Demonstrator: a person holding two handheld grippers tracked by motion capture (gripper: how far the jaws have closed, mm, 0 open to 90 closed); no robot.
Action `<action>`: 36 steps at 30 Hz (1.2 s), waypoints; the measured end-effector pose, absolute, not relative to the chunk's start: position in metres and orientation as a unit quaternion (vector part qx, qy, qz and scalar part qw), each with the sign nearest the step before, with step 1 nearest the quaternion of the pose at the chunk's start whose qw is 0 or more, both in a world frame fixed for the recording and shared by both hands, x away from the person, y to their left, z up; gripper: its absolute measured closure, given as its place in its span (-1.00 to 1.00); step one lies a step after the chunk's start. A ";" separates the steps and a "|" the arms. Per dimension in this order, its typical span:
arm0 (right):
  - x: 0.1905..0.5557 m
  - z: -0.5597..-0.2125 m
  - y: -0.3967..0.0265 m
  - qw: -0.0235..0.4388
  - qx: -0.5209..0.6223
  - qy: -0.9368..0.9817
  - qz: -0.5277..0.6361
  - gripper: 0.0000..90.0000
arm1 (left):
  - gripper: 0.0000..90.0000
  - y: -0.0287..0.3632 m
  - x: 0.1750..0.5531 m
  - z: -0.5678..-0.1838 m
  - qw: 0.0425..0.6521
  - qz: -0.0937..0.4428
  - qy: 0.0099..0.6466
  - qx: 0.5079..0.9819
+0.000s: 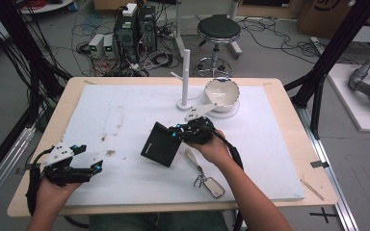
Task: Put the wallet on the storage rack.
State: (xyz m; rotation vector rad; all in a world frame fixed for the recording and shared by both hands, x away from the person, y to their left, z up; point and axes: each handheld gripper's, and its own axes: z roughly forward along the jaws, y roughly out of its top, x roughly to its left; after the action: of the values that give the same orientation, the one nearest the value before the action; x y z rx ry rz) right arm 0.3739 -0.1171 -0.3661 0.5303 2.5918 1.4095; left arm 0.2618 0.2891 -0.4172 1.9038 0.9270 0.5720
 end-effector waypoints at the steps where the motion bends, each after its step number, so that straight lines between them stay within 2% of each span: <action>1: 0.376 -0.361 -0.123 0.082 0.180 0.856 0.477 0.90 | -0.65 0.288 0.263 -0.417 0.458 0.232 0.377 0.771; 21: 0.403 -0.319 -0.194 0.185 0.266 0.806 0.496 0.90 | -0.65 0.265 0.290 -0.414 0.472 0.220 0.353 0.777; 36: 0.428 -0.298 -0.232 0.237 0.310 0.780 0.489 0.90 | -0.65 0.262 0.291 -0.414 0.469 0.221 0.351 0.780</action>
State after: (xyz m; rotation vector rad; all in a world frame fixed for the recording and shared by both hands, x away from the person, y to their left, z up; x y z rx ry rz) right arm 0.4280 -0.2320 -0.2982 0.8485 2.1383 1.3401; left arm 0.2913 0.2623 -0.4138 1.9123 0.8618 0.5413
